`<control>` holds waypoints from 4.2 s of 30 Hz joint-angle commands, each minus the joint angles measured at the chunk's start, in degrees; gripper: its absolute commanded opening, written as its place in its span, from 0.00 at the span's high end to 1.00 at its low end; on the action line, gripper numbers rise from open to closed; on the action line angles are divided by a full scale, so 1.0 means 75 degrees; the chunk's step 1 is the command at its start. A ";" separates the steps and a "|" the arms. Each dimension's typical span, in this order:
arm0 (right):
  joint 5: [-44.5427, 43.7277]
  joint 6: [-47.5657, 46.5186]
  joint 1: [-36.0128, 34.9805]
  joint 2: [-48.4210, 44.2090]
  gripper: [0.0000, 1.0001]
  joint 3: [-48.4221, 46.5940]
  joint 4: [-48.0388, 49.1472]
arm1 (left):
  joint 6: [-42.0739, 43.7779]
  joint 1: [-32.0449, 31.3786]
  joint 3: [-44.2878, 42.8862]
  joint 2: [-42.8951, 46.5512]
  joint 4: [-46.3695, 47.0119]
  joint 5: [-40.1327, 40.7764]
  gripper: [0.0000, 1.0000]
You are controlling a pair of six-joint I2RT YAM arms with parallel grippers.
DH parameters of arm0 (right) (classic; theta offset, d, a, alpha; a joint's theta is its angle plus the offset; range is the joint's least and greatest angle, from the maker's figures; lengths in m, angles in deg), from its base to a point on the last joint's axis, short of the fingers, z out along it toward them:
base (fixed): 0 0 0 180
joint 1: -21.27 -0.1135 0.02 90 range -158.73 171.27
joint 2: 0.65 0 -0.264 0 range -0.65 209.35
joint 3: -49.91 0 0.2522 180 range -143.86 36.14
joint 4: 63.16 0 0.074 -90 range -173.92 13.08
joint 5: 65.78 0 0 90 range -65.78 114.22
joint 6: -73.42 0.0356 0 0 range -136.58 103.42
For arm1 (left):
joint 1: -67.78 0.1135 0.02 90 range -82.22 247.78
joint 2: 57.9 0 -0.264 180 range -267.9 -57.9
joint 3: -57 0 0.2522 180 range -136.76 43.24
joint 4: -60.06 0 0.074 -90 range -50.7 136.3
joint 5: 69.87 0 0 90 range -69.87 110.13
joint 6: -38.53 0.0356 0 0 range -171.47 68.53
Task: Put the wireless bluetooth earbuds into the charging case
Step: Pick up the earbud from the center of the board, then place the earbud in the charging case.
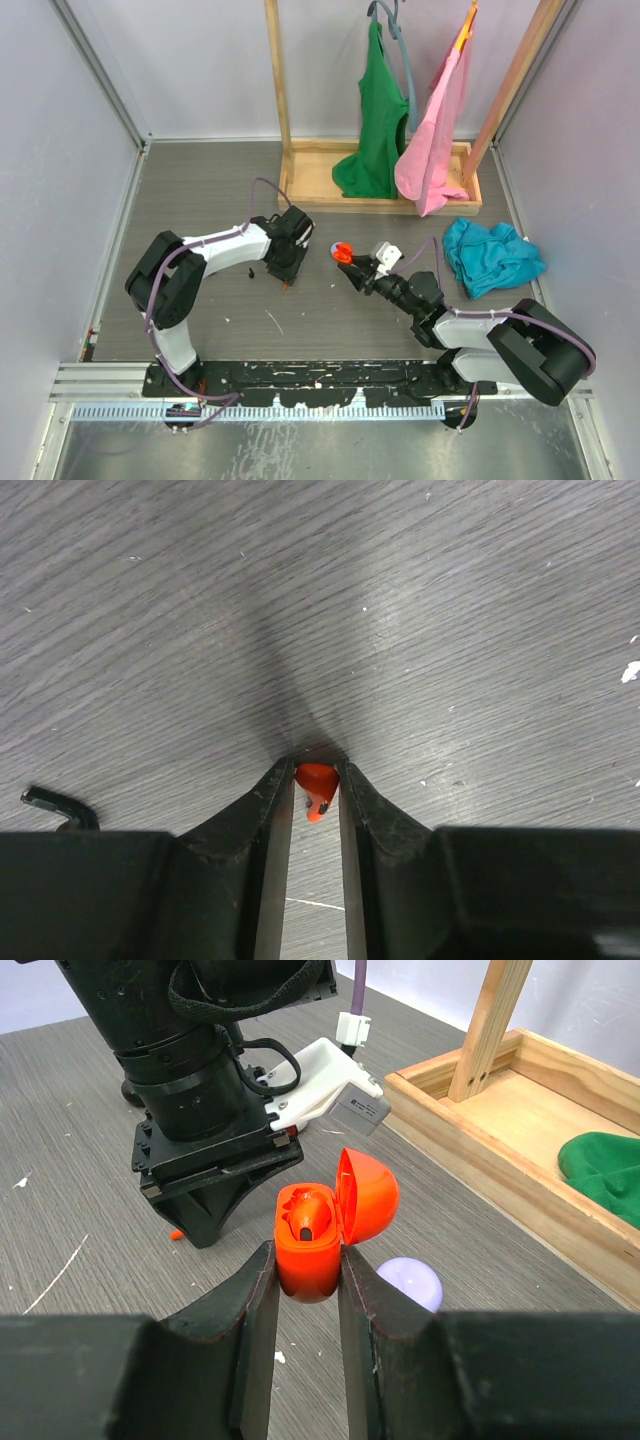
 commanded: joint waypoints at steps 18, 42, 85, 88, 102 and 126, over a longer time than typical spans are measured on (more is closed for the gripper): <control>0.0069 -0.0066 -0.0007 -0.0139 0.99 -0.0185 0.0535 | -0.0851 0.0037 0.0648 0.2115 0.1161 0.0007 0.85; 0.0219 0.0147 -0.0015 0.0026 0.99 -0.0086 0.1009 | -0.2616 -0.0983 0.2531 0.5111 0.5865 0.0449 0.88; 0.0178 0.0318 -0.0014 -0.0077 0.99 0.0067 0.1386 | -0.3015 -0.1931 0.3255 0.4003 0.8027 0.1653 0.87; 0.0191 0.0328 -0.0011 -0.0094 0.99 0.0067 0.1396 | -0.3013 -0.1972 0.3265 0.4007 0.7882 0.1823 0.84; 0.0186 0.0328 -0.0013 -0.0127 0.99 0.0083 0.1397 | -0.3176 -0.2139 0.3163 0.4259 0.7205 0.2311 0.67; 0.2134 0.0316 -0.0006 -0.0689 0.99 -0.1090 -0.0628 | -0.1372 0.0360 0.2509 0.5998 0.4740 -0.3447 0.28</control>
